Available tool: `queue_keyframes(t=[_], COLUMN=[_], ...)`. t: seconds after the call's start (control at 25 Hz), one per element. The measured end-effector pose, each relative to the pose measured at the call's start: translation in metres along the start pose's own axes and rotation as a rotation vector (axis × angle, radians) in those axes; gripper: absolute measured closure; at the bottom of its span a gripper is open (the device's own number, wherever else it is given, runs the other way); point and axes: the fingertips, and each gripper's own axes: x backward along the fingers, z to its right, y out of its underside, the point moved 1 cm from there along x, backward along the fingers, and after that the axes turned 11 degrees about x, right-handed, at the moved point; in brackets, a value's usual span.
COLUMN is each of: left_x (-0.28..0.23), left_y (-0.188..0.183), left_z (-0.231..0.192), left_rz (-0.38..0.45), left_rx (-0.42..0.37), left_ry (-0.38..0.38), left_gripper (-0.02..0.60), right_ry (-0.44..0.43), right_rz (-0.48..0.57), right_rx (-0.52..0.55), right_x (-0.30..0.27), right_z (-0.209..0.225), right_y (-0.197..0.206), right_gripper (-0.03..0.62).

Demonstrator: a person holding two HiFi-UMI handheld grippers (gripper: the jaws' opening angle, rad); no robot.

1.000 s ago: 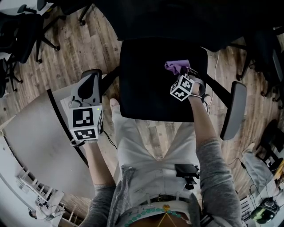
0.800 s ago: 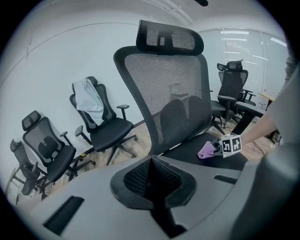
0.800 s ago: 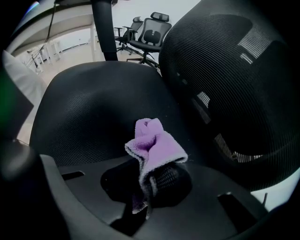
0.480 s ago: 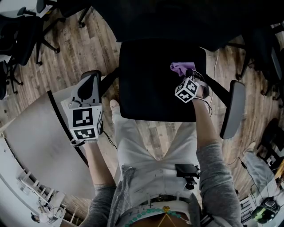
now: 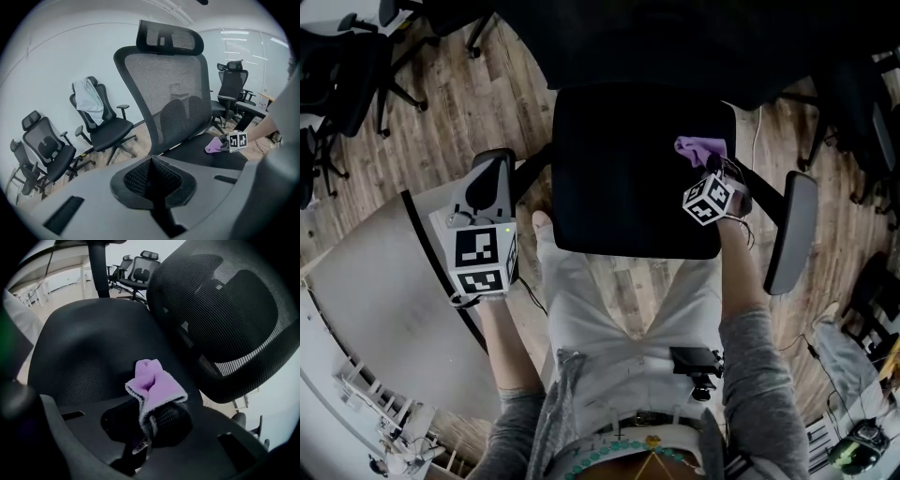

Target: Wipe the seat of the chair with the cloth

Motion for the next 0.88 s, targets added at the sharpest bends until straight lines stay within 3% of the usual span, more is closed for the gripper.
queue_keyframes(t=[0.88], left_x=[-0.001], left_y=[-0.001], left_z=[0.002], left_rz=[0.003], left_rx=[-0.009], left_ry=[-0.008], left_gripper=[0.574], right_ry=[0.010], right_rz=[-0.017], right_rx=[-0.171], right_x=[0.005], right_z=[0.007], right_y=[0.024], right_gripper=[0.546])
